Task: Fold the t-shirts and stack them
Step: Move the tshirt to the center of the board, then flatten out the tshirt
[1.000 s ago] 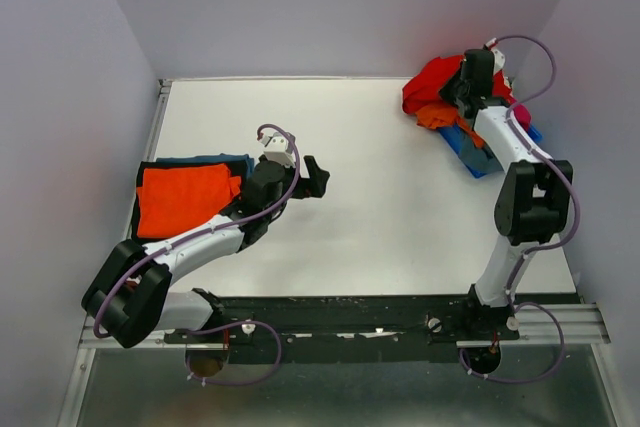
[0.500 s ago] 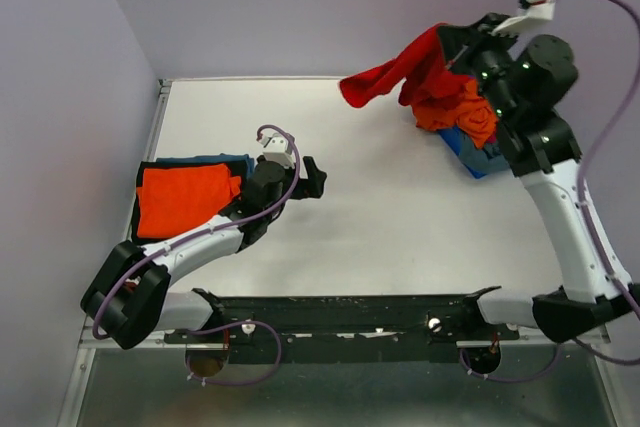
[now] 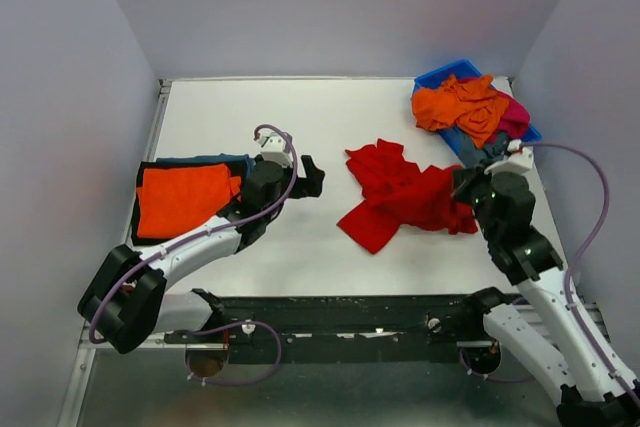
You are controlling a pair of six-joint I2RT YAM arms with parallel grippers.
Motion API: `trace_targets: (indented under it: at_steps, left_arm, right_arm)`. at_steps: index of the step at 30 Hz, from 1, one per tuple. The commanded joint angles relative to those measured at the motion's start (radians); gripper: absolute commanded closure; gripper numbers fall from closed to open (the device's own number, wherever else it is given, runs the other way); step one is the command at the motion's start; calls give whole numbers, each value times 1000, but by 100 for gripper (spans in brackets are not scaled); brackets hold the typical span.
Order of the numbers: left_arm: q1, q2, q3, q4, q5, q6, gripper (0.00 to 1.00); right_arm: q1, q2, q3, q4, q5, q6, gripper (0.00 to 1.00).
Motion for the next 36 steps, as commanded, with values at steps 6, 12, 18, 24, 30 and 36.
trace_targets:
  at_steps: [6,12,18,24,30,36]
  left_arm:
    - [-22,74,69,-63,95,-68,1]
    - [-98,103,99,-213,157,-148,6]
    - [-121,229,193,-437,151,-185,13]
    - [-137,365,271,-506,197,-187,23]
    - [-170,477,342,-531,264,-197,29]
    - [-195,542,383,-514,284,-219,39]
  right_arm:
    - [0,-362,-411,-74,59,139,99]
    - [0,-396,-473,-71,57,159,99]
    - [0,-333,-457,-78,61,168,99]
    - [0,-328,-460,-78,58,170,99]
    - [0,-357,-468,-78,59,176,99]
    - [0,-340,-466,-75,63,173,99]
